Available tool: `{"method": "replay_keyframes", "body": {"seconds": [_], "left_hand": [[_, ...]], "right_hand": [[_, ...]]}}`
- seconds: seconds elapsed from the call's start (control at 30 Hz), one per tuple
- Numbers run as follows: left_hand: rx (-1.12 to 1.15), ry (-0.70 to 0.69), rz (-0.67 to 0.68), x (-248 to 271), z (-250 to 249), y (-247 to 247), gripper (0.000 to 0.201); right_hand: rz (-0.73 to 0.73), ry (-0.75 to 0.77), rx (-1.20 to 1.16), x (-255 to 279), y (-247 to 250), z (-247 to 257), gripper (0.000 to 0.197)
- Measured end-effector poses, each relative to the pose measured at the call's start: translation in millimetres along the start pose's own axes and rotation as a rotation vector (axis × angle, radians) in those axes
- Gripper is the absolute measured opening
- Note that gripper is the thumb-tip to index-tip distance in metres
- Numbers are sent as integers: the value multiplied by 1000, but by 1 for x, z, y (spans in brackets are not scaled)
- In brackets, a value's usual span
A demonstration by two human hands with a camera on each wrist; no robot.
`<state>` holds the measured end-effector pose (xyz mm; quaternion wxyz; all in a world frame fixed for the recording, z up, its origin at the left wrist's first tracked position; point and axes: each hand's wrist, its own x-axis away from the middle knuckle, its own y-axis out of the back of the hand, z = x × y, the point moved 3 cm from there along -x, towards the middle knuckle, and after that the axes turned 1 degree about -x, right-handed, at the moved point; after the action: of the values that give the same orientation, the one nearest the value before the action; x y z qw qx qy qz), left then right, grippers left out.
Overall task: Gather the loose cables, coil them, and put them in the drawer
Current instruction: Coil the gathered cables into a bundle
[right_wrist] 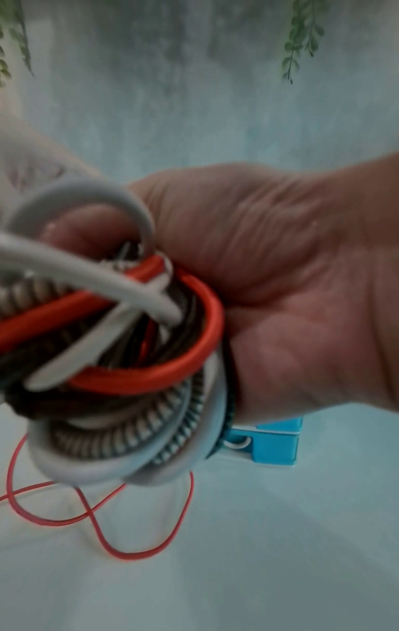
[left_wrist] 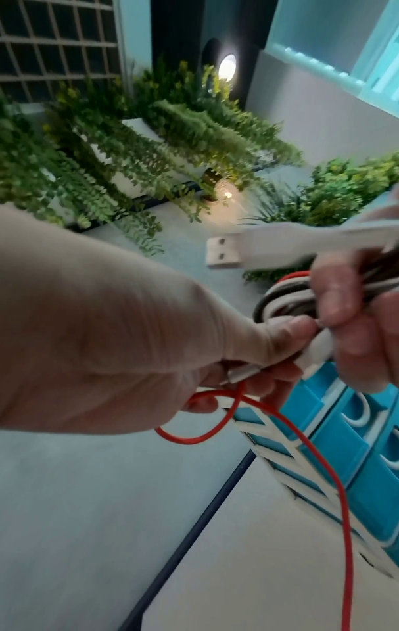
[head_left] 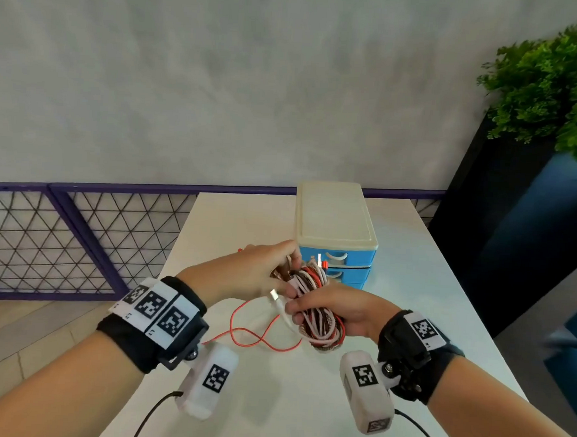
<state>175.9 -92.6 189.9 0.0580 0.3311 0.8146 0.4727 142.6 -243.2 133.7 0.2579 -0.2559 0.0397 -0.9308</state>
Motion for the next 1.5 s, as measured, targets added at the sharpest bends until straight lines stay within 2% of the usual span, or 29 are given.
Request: {"method": "replay_keyframes", "body": {"seconds": [0.07, 0.1, 0.17, 0.27, 0.33, 0.37, 0.4, 0.47, 0.53, 0.7, 0.77, 0.87, 0.97, 1.03, 1.1, 1.17, 1.23, 1.27, 1.3, 1.33, 1.4, 1.47, 1.5], "left_hand": [[122, -53, 35, 0, 0, 5, 28], [150, -79, 5, 0, 2, 10, 25], [102, -113, -177, 1, 8, 20, 20], [32, -139, -531, 7, 15, 29, 12], [100, -90, -666, 12, 18, 26, 4], [150, -23, -669, 11, 20, 21, 8], [213, 57, -614, 11, 23, 14, 17], [415, 191, -412, 8, 23, -3, 31], [624, 235, -279, 7, 17, -17, 30], [752, 211, -284, -3, 0, -25, 19], [659, 212, -286, -5, -3, -23, 20], [207, 200, -259, -5, -11, -22, 31], [-284, 179, -277, -4, -16, -24, 25], [-405, 134, -234, -2, -16, -23, 20], [-413, 68, -157, 1, -17, -21, 14], [-352, 27, -184, 4, -15, -14, 14], [-268, -32, -409, 6, -11, 1, 13], [-270, -89, -538, 6, -8, 9, 14], [-299, -140, -600, 3, -4, 14, 19], [-328, -174, -589, 0, -1, 18, 25], [-300, -167, -434, -7, 7, 21, 33], [-218, -115, -290, -9, 15, 19, 30], [-179, -96, -266, -9, 18, 18, 27]], "right_hand": [[-2, -8, 9, 0, 3, 1, 6], [-17, -7, -16, -1, 5, 0, 6], [-60, 19, -128, 0, 10, 0, 3], [-214, 133, -204, -2, 20, 2, 12], [-333, 220, -217, -3, 27, 5, 9], [-388, 246, -227, -5, 30, 6, 9], [-438, 264, -226, -6, 33, 7, 8], [-502, 287, -196, -6, 34, 13, 8], [-532, 321, -152, -6, 32, 17, 8], [-552, 393, -113, -10, 22, 20, 5], [-539, 403, -107, -11, 19, 21, 9], [-490, 425, -87, -12, 15, 21, 28], [-445, 415, -73, -13, 9, 21, 19], [-464, 395, -76, -12, 11, 19, 18], [-465, 373, -81, -11, 15, 17, 30], [-438, 312, -127, -8, 18, 15, 34], [-341, 270, -206, -2, 17, 16, 15], [-274, 247, -238, 0, 17, 17, 10], [-208, 227, -264, 3, 16, 17, 11], [-150, 220, -270, 5, 15, 18, 17], [-69, 211, -271, 8, 11, 19, 29], [-27, 199, -269, 9, 9, 19, 33], [-22, 197, -266, 11, 9, 20, 31]]}}
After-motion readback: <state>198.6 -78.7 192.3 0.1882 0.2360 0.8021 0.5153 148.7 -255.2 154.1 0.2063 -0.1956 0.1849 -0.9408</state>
